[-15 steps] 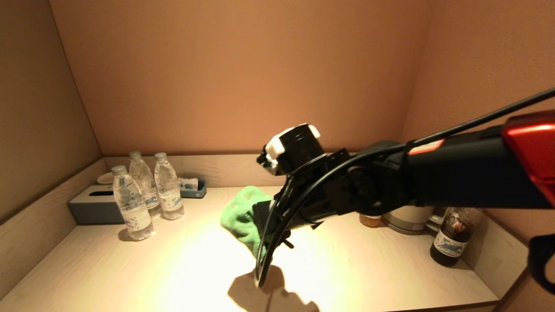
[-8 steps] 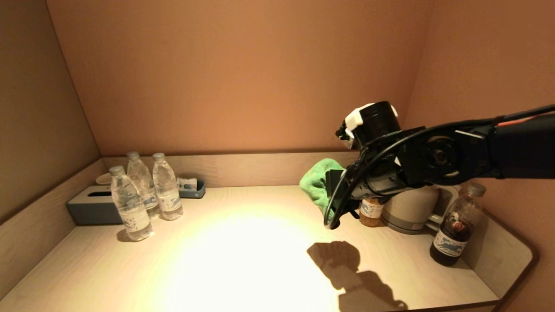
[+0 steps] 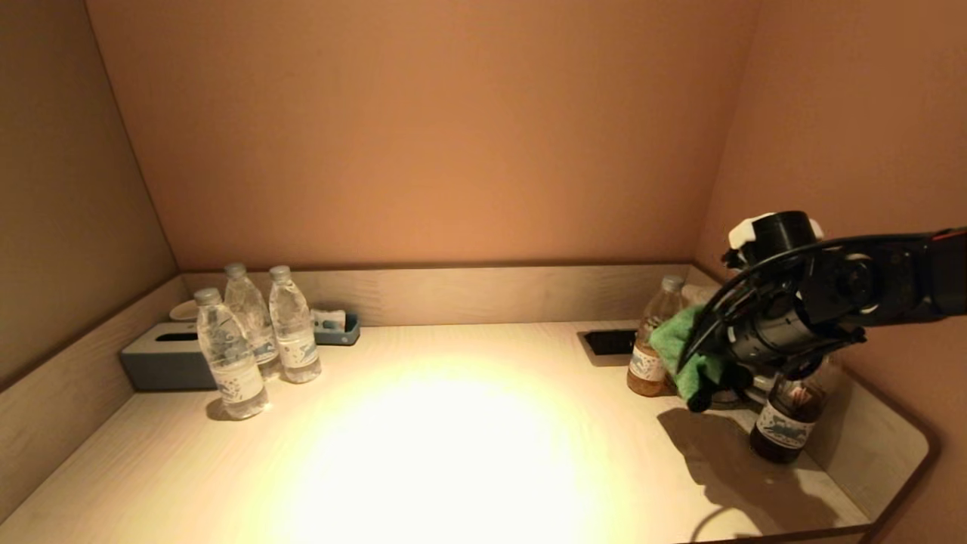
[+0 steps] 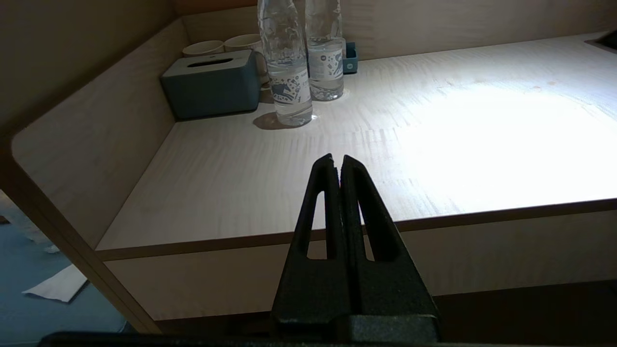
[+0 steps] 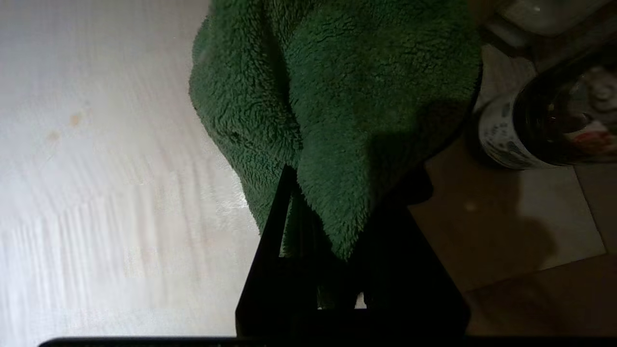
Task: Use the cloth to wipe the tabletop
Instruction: Place the tablecloth
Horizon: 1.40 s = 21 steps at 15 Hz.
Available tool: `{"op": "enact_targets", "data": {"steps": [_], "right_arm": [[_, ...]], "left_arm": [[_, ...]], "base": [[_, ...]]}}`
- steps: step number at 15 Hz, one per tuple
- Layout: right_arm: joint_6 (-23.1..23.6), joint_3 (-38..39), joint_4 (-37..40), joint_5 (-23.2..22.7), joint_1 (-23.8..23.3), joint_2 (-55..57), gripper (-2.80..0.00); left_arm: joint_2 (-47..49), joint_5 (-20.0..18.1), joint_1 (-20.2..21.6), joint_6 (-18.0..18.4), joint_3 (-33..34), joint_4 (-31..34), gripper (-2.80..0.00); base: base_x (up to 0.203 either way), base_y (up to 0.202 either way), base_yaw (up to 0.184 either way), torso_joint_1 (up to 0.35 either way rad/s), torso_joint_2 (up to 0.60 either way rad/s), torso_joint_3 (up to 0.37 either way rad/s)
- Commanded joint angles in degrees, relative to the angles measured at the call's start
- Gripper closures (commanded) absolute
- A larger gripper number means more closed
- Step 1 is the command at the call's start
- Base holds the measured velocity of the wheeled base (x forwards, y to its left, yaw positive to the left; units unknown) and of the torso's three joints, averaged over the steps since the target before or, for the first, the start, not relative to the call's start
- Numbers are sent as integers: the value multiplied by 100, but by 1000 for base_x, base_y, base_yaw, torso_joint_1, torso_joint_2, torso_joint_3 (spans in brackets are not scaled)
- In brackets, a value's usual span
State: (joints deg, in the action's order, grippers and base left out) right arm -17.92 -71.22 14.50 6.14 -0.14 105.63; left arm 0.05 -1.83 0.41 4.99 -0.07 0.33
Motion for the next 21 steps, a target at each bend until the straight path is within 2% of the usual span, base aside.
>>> {"op": "enact_targets", "data": {"steps": [1, 9, 11, 21], "right_arm": [[-51, 81, -10, -61, -324, 359, 0], [-26, 413, -125, -121, -346, 647, 0], [4, 512, -362, -111, -330, 790, 0], [87, 311, -563, -105, 111, 1152, 0]], "left_arm": [[4, -1, -6, 2, -1, 2, 0], [4, -1, 2, 2, -1, 2, 0], [4, -1, -6, 2, -1, 2, 0], [4, -1, -6, 2, -1, 2, 0]], "base": [[0, 0, 0, 0, 0, 0], [0, 0, 0, 0, 0, 0], [0, 0, 0, 0, 0, 0], [0, 0, 0, 0, 0, 0]]}}
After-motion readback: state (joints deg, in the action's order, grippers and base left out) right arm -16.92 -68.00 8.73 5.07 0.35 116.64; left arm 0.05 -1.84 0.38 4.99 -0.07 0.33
